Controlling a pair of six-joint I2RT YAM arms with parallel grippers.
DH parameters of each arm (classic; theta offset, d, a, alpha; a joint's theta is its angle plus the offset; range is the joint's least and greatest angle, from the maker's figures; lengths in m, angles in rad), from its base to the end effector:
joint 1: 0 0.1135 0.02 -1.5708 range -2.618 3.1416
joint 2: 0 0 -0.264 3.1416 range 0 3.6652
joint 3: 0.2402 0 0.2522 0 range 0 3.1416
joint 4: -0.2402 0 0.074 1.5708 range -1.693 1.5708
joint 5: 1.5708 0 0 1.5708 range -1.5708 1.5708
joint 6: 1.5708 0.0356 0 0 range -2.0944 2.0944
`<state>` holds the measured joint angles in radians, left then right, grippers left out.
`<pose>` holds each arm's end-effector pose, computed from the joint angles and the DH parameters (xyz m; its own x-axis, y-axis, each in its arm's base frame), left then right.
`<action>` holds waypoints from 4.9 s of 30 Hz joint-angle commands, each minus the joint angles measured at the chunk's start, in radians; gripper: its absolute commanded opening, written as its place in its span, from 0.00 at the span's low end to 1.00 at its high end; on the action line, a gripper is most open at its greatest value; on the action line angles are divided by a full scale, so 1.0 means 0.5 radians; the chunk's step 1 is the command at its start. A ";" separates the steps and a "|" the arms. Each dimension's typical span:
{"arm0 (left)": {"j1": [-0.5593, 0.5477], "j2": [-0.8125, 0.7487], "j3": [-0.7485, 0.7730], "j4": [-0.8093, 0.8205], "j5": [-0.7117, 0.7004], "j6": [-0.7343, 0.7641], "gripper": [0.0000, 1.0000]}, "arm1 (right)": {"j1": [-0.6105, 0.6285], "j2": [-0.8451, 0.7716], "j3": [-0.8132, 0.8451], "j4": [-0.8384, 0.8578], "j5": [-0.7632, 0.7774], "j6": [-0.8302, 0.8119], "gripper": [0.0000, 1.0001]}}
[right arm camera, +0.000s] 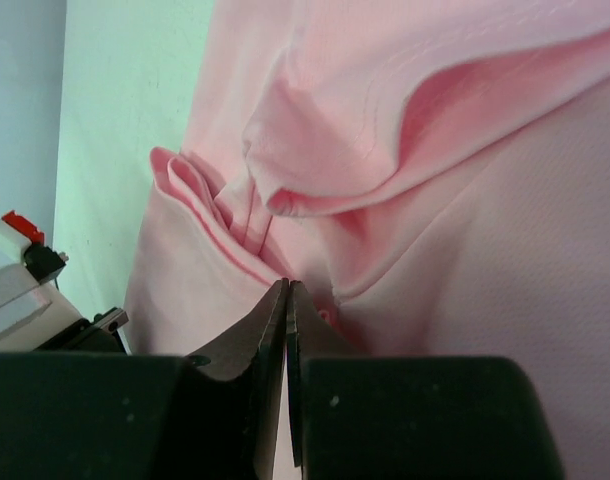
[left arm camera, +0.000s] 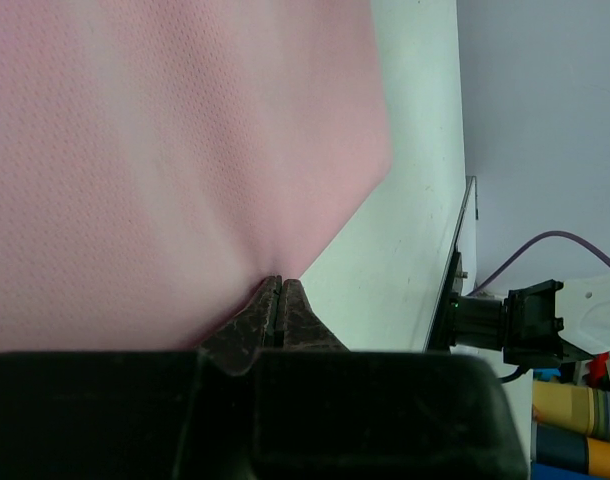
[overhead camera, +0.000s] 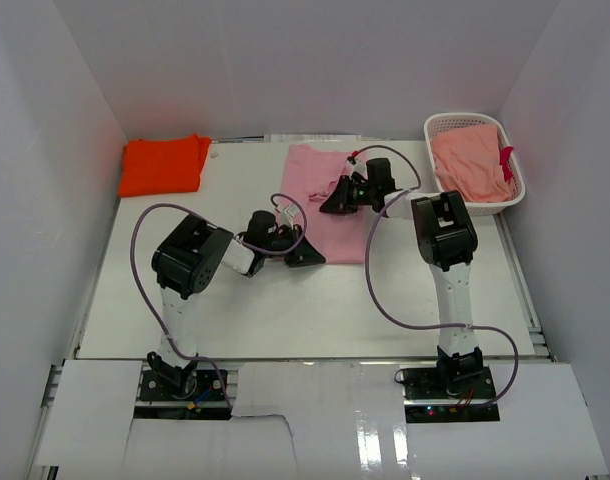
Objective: Fold and stack the t-shirts
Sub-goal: Fold the folded rectangular tshirt in 1/3 of the way, then grab one side of the 2/3 rectangular tshirt with both arms
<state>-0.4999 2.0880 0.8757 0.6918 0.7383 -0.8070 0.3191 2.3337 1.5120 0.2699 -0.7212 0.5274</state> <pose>0.3218 -0.2030 0.0847 -0.9280 -0.1018 -0.3583 0.2844 0.4275 -0.8581 0.4664 0.1788 0.1130 -0.8174 0.1280 -0.5617 -0.4144 0.5466 0.7277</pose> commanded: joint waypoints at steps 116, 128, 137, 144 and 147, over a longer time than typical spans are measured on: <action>0.586 -0.672 -0.628 -0.497 -0.329 0.405 0.50 | -0.236 -1.127 -1.530 -0.175 0.270 -0.193 0.08; 0.583 -0.531 -0.558 -0.525 -0.320 0.414 0.32 | -0.236 -1.118 -1.530 -0.175 0.273 -0.196 0.08; 0.583 -0.445 -0.527 -0.528 -0.296 0.430 0.00 | -0.236 -1.148 -1.530 -0.224 0.277 -0.220 0.08; 0.580 -0.568 -0.631 -0.552 -0.231 0.433 0.00 | -0.236 -1.249 -1.579 -0.362 0.310 -0.275 0.08; 0.576 -0.699 -0.729 -0.586 -0.237 0.433 0.00 | -0.236 -1.326 -1.664 -0.383 0.319 -0.291 0.08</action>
<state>-0.2066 1.7836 0.5823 0.5285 0.6449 -0.6281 0.2024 1.7164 0.7223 0.1436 -0.5964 0.4232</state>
